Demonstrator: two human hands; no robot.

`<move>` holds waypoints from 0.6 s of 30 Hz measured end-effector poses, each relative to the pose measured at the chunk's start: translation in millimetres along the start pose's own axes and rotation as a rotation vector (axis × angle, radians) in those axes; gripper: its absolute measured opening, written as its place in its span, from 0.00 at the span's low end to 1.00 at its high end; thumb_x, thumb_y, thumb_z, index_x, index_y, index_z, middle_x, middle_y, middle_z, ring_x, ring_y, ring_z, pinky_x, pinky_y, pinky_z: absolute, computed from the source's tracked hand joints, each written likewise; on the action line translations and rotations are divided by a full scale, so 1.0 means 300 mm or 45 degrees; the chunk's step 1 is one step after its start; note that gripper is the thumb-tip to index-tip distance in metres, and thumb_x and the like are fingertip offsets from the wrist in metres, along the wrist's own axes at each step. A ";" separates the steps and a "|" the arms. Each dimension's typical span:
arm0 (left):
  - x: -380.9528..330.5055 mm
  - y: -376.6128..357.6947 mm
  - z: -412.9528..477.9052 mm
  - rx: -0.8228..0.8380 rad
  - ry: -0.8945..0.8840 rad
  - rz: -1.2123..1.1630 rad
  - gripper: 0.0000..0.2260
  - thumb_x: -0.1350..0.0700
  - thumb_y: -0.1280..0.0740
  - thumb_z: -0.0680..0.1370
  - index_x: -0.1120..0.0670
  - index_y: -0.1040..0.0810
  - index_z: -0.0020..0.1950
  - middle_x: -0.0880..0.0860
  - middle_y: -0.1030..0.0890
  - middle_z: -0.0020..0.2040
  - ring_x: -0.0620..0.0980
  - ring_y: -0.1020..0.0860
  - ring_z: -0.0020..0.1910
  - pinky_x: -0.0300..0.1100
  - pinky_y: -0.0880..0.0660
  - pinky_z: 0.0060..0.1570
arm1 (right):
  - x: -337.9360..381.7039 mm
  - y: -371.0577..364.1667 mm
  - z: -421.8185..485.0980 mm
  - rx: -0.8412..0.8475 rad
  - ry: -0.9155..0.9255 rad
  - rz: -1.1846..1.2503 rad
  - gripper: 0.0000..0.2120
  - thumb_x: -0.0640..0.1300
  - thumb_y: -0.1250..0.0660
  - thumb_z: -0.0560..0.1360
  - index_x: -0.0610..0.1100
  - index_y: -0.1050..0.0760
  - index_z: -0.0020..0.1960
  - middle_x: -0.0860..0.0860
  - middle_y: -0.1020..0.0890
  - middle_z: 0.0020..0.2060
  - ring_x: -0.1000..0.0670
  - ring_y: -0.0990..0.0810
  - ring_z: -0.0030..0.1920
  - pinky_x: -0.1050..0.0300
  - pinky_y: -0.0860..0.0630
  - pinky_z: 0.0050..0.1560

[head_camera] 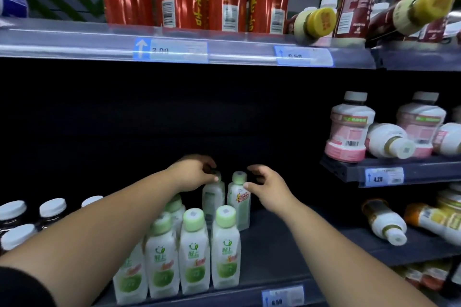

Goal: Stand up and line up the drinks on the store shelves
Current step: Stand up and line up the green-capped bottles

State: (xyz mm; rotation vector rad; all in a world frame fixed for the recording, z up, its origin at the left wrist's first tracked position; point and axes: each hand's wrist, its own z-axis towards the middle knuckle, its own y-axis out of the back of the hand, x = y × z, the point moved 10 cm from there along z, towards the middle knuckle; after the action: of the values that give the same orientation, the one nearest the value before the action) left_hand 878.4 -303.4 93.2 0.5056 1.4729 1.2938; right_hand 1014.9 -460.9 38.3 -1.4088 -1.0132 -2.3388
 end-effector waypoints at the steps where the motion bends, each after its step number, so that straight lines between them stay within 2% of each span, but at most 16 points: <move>1: -0.005 -0.013 0.021 0.022 0.006 0.023 0.23 0.44 0.27 0.74 0.48 0.24 0.67 0.49 0.21 0.61 0.47 0.23 0.58 0.39 0.26 0.57 | -0.001 -0.003 0.014 0.009 0.008 -0.012 0.24 0.44 0.24 0.73 0.51 0.25 0.67 0.55 0.23 0.60 0.54 0.25 0.61 0.60 0.26 0.60; 3: -0.011 -0.034 0.060 0.065 0.027 0.069 0.25 0.43 0.27 0.74 0.48 0.25 0.69 0.49 0.22 0.64 0.48 0.23 0.60 0.39 0.27 0.58 | -0.009 -0.021 0.043 0.037 0.016 -0.013 0.24 0.42 0.24 0.73 0.48 0.25 0.68 0.54 0.21 0.59 0.56 0.24 0.58 0.71 0.28 0.51; 5: -0.016 -0.059 0.093 0.119 0.045 0.130 0.27 0.42 0.27 0.74 0.49 0.26 0.70 0.49 0.23 0.66 0.49 0.24 0.62 0.40 0.27 0.58 | -0.021 -0.045 0.067 0.056 0.008 0.010 0.25 0.42 0.24 0.72 0.47 0.25 0.67 0.52 0.19 0.59 0.56 0.21 0.56 0.75 0.29 0.47; 7: -0.019 -0.089 0.118 0.183 0.057 0.177 0.26 0.41 0.28 0.74 0.48 0.25 0.69 0.50 0.23 0.65 0.50 0.24 0.62 0.41 0.27 0.59 | -0.045 -0.072 0.092 0.066 -0.013 0.036 0.25 0.46 0.22 0.71 0.49 0.24 0.66 0.51 0.18 0.58 0.55 0.19 0.54 0.70 0.25 0.49; 10: -0.017 -0.119 0.133 0.245 0.053 0.243 0.21 0.42 0.29 0.75 0.48 0.23 0.65 0.50 0.22 0.63 0.49 0.24 0.59 0.38 0.29 0.51 | -0.063 -0.095 0.104 0.063 -0.048 0.063 0.23 0.50 0.21 0.69 0.52 0.23 0.62 0.51 0.17 0.53 0.54 0.17 0.50 0.58 0.19 0.51; 14: -0.026 -0.116 0.124 0.326 0.014 0.182 0.18 0.48 0.27 0.76 0.51 0.22 0.63 0.50 0.20 0.61 0.46 0.25 0.53 0.36 0.32 0.47 | -0.052 -0.094 0.110 0.063 -0.021 0.034 0.19 0.49 0.21 0.69 0.51 0.22 0.58 0.52 0.17 0.49 0.54 0.17 0.48 0.60 0.20 0.48; 18: -0.035 -0.106 0.080 0.444 -0.052 0.112 0.17 0.51 0.27 0.75 0.50 0.22 0.64 0.47 0.22 0.58 0.45 0.25 0.54 0.33 0.30 0.44 | -0.019 -0.120 0.099 0.218 0.054 0.056 0.14 0.45 0.24 0.72 0.56 0.22 0.55 0.54 0.16 0.51 0.53 0.17 0.52 0.54 0.20 0.55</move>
State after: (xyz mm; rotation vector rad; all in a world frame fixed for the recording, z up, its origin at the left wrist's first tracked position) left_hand 913.2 -311.8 72.9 0.8274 1.6658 1.0890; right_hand 1019.7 -415.7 26.6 -1.2985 -1.1291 -2.1835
